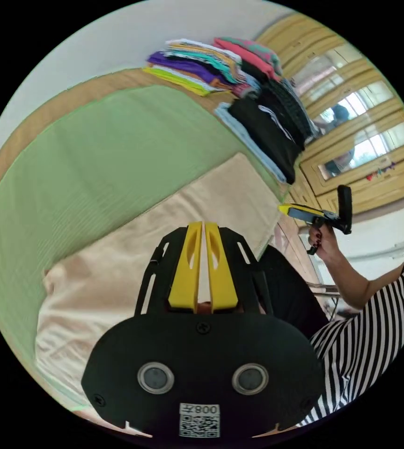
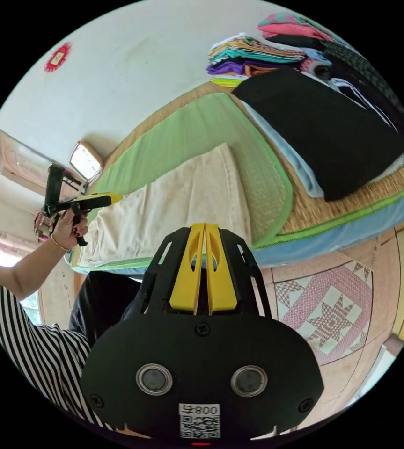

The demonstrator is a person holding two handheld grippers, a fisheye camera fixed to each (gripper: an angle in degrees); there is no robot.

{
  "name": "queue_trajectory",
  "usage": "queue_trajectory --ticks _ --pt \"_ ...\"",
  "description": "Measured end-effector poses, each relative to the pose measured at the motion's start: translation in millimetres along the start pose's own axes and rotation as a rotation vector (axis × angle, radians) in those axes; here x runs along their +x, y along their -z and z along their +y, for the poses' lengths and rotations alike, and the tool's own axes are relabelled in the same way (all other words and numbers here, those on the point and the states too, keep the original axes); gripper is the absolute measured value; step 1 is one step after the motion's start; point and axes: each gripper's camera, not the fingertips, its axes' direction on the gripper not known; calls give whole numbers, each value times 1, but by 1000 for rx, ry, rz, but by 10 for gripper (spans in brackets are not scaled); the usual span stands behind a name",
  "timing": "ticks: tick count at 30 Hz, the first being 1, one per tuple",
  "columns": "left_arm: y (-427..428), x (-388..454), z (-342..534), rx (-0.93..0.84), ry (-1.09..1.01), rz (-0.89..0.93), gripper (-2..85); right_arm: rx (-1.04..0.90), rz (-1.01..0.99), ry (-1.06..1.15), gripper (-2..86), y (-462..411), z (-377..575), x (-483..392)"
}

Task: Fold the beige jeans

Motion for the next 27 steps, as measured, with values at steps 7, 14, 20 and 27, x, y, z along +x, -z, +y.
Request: queue_trajectory --ticks 7,14,20,27 --pt "95 -124 90 127 298 -81 28 -131 -313 321 12 -84 -78 -147" --pt "122 -187 102 33 256 -128 62 -374 -405 617 13 -202 -116 -315" --pt "132 -219 116 -71 190 -148 51 -550 -286 741 6 -276 -90 -384" --pt "184 -242 153 13 199 -61 21 -493 -301 752 3 -287 -95 -411"
